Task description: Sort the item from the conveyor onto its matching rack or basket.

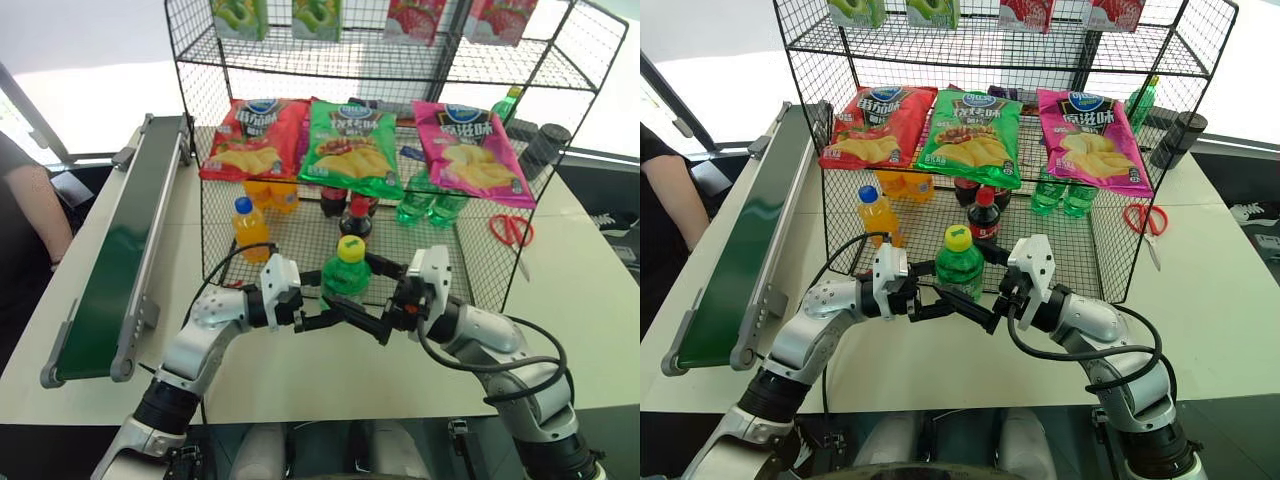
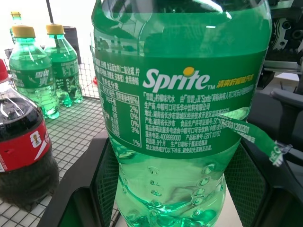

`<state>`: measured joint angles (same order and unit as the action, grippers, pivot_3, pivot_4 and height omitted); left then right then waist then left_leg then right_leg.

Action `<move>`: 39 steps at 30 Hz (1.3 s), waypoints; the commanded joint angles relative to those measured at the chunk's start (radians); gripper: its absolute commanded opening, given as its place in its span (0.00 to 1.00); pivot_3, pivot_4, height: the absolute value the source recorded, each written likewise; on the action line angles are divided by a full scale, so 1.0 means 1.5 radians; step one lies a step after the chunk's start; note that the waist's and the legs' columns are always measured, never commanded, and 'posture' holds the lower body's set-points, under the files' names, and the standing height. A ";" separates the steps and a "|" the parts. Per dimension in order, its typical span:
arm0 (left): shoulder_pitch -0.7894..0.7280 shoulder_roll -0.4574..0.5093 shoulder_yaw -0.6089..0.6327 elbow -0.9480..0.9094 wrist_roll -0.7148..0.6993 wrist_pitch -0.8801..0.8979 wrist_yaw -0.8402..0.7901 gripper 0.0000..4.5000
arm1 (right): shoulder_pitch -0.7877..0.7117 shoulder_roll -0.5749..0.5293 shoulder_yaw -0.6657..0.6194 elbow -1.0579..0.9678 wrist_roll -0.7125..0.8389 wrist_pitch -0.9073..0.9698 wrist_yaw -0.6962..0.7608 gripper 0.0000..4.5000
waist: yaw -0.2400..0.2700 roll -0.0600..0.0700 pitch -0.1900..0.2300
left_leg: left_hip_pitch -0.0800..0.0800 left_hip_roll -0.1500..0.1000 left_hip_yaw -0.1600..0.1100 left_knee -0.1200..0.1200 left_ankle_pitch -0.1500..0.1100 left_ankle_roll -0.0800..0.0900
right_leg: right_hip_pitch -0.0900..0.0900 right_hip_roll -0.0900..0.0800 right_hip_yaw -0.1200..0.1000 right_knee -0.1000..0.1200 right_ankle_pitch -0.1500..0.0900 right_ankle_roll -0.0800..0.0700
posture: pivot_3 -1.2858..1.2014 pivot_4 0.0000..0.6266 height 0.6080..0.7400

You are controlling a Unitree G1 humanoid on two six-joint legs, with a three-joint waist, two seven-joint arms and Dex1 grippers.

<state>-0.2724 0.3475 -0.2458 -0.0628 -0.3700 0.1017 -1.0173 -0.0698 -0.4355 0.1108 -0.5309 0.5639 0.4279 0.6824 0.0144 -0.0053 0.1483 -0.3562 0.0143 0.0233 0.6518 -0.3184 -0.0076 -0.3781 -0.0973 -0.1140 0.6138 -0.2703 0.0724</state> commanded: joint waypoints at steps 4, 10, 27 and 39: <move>-0.020 -0.012 0.006 -0.014 0.004 -0.031 -0.011 0.59 | 0.001 -0.005 -0.002 -0.028 0.013 0.005 0.007 0.82 | 0.000 0.000 0.000 | 0.000 0.000 0.000 0.000 0.000 0.000 | 0.000 0.000 0.000 0.000 0.000 0.000 | 0.52 0.24 0.92; -0.020 -0.016 0.007 -0.015 0.005 -0.028 -0.010 0.59 | 0.003 -0.007 -0.002 -0.025 0.004 -0.002 0.009 0.67 | 0.000 0.000 0.000 | 0.000 0.000 0.000 0.000 0.000 0.000 | 0.000 0.000 0.000 0.000 0.000 0.000 | 0.52 0.24 0.92; 0.076 0.002 0.083 -0.018 0.031 -0.053 0.096 0.99 | 0.058 0.047 -0.118 0.073 -0.170 -0.153 -0.170 0.67 | 0.002 0.000 0.000 | 0.000 0.000 0.000 0.000 0.000 0.000 | 0.000 0.000 0.000 0.000 0.000 0.000 | 0.52 0.24 0.92; 0.097 0.001 0.076 -0.133 0.000 0.011 0.121 0.99 | -0.051 0.126 -0.205 0.357 -0.222 -0.296 -0.292 0.67 | -0.003 0.002 0.001 | 0.001 0.000 0.001 0.000 0.000 0.000 | 0.000 0.000 0.001 0.001 0.000 0.000 | 0.52 0.24 0.92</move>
<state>-0.1269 0.3440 -0.1398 -0.2118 -0.3474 0.1077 -0.8420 -0.1069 -0.2539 -0.1624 -0.0029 0.2221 0.0487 0.2620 0.0094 -0.0016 0.1495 -0.3553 0.0146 0.0245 0.6516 -0.3180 -0.0080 -0.3783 -0.0970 -0.1130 0.6150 -0.2703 0.0725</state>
